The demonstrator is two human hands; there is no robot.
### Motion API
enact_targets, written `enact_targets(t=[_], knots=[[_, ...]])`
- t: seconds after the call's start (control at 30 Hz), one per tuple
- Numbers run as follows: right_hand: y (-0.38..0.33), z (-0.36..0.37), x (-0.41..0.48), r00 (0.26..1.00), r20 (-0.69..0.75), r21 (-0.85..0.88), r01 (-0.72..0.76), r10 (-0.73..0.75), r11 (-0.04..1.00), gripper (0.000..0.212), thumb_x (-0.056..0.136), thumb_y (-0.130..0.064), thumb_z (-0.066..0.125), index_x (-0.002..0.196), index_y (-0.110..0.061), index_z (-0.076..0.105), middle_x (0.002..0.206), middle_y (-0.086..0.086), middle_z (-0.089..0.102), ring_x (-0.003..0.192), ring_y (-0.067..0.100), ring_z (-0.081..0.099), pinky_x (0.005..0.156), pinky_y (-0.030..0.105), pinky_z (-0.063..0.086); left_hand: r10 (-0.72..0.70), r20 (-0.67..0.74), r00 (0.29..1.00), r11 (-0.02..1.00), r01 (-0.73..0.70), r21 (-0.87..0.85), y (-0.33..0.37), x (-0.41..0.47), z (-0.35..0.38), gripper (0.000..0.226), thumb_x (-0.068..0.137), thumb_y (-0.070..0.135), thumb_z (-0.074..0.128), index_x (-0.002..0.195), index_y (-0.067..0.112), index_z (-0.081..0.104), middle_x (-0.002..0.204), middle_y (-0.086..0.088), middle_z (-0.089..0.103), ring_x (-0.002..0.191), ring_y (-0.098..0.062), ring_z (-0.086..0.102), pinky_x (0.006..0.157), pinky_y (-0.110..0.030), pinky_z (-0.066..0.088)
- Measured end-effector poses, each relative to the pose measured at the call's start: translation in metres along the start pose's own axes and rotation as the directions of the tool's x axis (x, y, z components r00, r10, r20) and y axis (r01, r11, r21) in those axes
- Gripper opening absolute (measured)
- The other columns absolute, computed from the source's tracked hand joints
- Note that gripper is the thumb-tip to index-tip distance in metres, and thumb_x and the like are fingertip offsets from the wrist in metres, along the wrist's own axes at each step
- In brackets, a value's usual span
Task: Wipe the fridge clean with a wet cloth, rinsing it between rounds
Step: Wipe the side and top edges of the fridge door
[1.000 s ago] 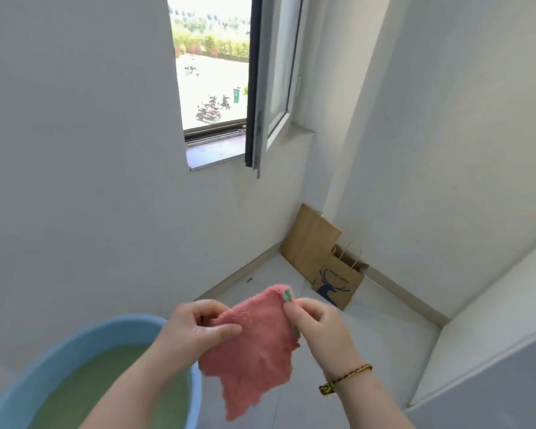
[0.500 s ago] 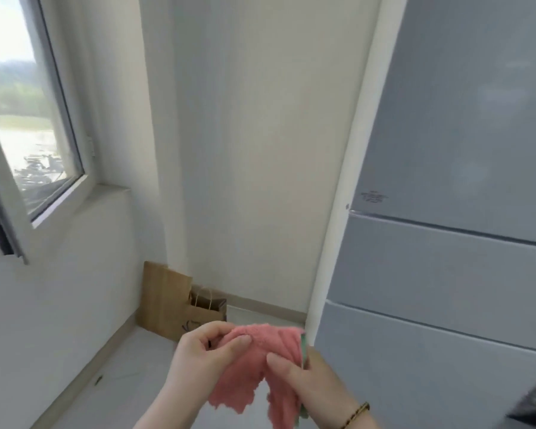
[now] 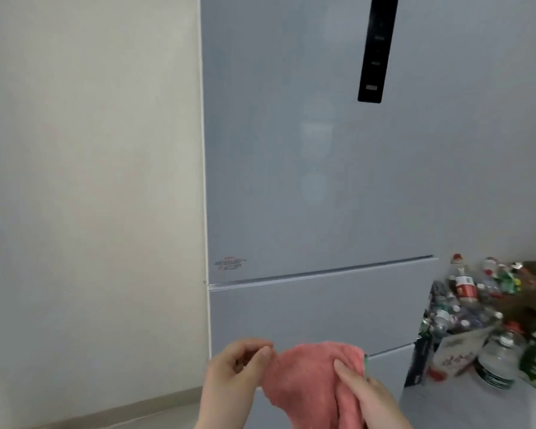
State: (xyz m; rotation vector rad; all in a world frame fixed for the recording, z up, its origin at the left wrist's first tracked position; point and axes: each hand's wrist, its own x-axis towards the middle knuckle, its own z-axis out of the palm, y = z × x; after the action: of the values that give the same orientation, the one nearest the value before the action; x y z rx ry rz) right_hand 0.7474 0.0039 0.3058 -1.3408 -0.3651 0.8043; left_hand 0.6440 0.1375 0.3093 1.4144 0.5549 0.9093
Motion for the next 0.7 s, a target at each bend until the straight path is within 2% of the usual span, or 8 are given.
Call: enact_targets(t=[0.07,0.13,0.23,0.37,0.47,0.53,0.6,0.7], knots=[[-0.009,-0.011,0.012,0.999,-0.031,0.054,0.017,-0.015,0.998,0.035,0.07,-0.029,0.071,0.091,-0.002,0.063,0.055,0.003,0.069,0.063,0.019,0.063,0.063,0.03,0.051,0.046,0.048,0.998,0.999,-0.047,0.017,0.004,0.026,0.02,0.049,0.077,-0.012,0.059,0.044,0.023,0.067,0.051,0.006,0.067,0.046,0.003,0.056,0.048,-0.009,0.044],[-0.023,-0.032,0.029,0.985,-0.168,0.146,0.064,-0.04,0.987,0.019,0.086,-0.016,0.062,0.084,0.002,0.063,0.051,0.007,0.067,0.051,0.016,0.064,0.054,0.027,0.05,0.09,0.11,0.99,0.994,-0.096,0.054,0.007,0.045,0.048,0.044,0.078,-0.009,0.06,0.053,0.026,0.067,0.054,0.009,0.067,0.048,0.005,0.055,0.051,-0.006,0.043],[-0.046,-0.052,0.042,0.971,-0.231,0.318,0.14,-0.067,0.938,0.023,0.09,-0.015,0.051,0.085,0.005,0.06,0.058,0.017,0.068,0.053,0.02,0.067,0.046,0.029,0.053,0.164,0.176,0.971,0.974,-0.187,0.126,0.01,0.062,0.082,0.032,0.081,-0.002,0.06,0.066,0.026,0.065,0.07,0.011,0.067,0.059,0.008,0.055,0.059,-0.003,0.041],[-0.071,-0.093,0.067,0.945,-0.301,0.329,0.23,-0.129,0.916,0.025,0.092,-0.015,0.047,0.092,0.008,0.059,0.065,0.023,0.067,0.054,0.022,0.068,0.041,0.027,0.052,0.251,0.194,0.948,0.938,-0.288,0.192,0.012,0.083,0.131,0.03,0.083,0.0,0.058,0.071,0.028,0.063,0.073,0.018,0.065,0.066,0.009,0.054,0.06,-0.001,0.038],[-0.091,-0.116,0.088,0.938,-0.291,0.33,0.285,-0.19,0.9,0.019,0.094,-0.007,0.044,0.095,0.003,0.06,0.066,0.018,0.068,0.068,0.027,0.067,0.057,0.036,0.053,0.365,0.168,0.916,0.88,-0.398,0.259,0.014,0.097,0.164,0.034,0.082,-0.001,0.058,0.074,0.032,0.06,0.078,0.038,0.059,0.075,0.004,0.055,0.064,0.0,0.037],[-0.105,-0.14,0.104,0.923,-0.289,0.283,0.334,-0.252,0.899,0.018,0.094,-0.004,0.043,0.088,-0.003,0.061,0.066,0.012,0.069,0.073,0.026,0.064,0.069,0.04,0.052,0.425,0.142,0.894,0.837,-0.447,0.315,0.018,0.104,0.194,0.037,0.083,0.0,0.057,0.076,0.036,0.057,0.078,0.029,0.06,0.078,-0.004,0.055,0.066,0.0,0.036],[-0.12,-0.173,0.121,0.908,-0.305,0.248,0.367,-0.288,0.896,0.019,0.093,-0.002,0.046,0.081,-0.006,0.061,0.071,0.013,0.067,0.073,0.028,0.062,0.078,0.044,0.048,0.502,0.11,0.858,0.785,-0.505,0.36,0.018,0.11,0.237,0.042,0.083,0.0,0.057,0.077,0.041,0.052,0.087,0.029,0.053,0.086,0.0,0.051,0.071,-0.005,0.035],[-0.129,-0.221,0.153,0.858,-0.393,0.142,0.413,-0.332,0.9,0.022,0.091,-0.006,0.051,0.074,-0.006,0.065,0.057,0.008,0.063,0.062,0.025,0.059,0.073,0.04,0.048,0.619,0.043,0.784,0.69,-0.569,0.447,0.015,0.12,0.296,0.029,0.085,0.011,0.056,0.079,0.04,0.054,0.1,0.029,0.046,0.094,0.0,0.046,0.079,-0.008,0.029]])
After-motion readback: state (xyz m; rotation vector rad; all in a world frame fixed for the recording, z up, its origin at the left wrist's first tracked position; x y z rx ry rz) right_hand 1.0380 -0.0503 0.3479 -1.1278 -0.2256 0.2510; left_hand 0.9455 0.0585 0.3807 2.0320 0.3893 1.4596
